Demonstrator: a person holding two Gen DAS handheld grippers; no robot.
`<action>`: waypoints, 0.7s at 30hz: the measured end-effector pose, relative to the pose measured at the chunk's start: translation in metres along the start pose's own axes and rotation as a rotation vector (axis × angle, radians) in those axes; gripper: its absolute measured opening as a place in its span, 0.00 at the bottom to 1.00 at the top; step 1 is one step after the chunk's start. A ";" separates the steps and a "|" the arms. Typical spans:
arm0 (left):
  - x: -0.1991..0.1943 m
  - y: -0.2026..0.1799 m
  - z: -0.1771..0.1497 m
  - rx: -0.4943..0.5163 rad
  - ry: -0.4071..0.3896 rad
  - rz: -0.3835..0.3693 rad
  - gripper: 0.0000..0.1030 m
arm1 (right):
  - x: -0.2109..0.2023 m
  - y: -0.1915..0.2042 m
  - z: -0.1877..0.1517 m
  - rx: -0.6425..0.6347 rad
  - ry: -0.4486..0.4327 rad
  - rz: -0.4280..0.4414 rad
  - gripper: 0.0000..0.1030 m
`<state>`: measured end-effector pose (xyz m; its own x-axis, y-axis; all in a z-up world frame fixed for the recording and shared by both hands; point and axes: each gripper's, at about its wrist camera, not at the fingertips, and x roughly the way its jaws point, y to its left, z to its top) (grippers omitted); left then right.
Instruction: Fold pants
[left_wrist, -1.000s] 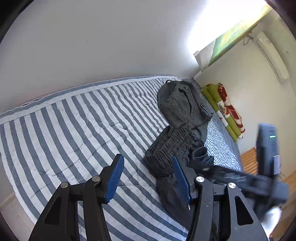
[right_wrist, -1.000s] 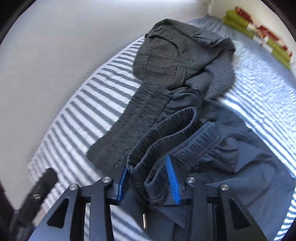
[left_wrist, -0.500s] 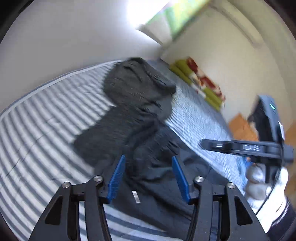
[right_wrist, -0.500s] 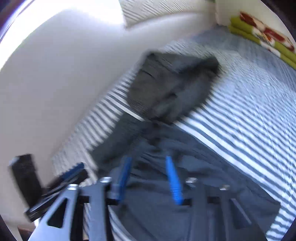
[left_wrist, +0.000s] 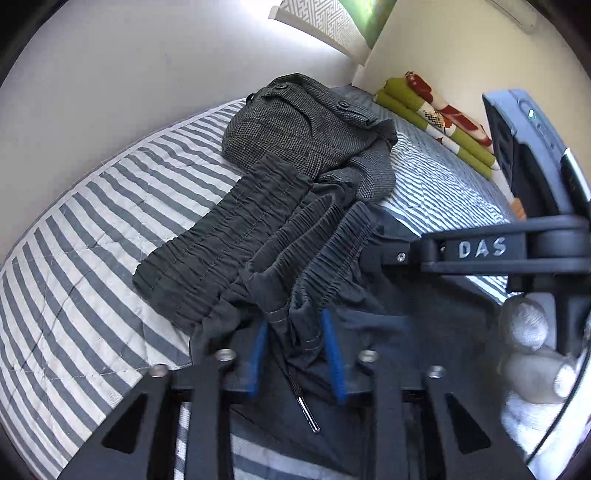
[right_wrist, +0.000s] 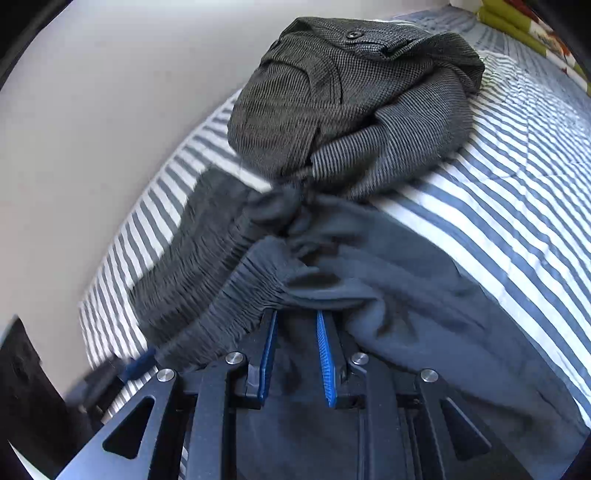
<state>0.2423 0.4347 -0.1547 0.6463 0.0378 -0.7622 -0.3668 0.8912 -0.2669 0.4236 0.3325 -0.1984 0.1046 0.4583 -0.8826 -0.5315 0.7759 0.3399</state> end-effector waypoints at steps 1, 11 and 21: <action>0.000 -0.002 0.000 0.013 -0.006 0.009 0.18 | -0.002 -0.001 0.000 -0.004 -0.002 0.005 0.19; -0.026 -0.006 0.005 0.008 -0.123 0.016 0.16 | -0.022 -0.016 -0.007 0.000 -0.059 0.013 0.19; -0.025 0.003 0.007 0.014 -0.103 0.074 0.35 | -0.008 -0.011 -0.003 0.015 -0.056 0.054 0.19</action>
<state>0.2296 0.4395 -0.1329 0.6833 0.1487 -0.7148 -0.4067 0.8906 -0.2035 0.4259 0.3185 -0.1964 0.1229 0.5232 -0.8433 -0.5251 0.7554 0.3921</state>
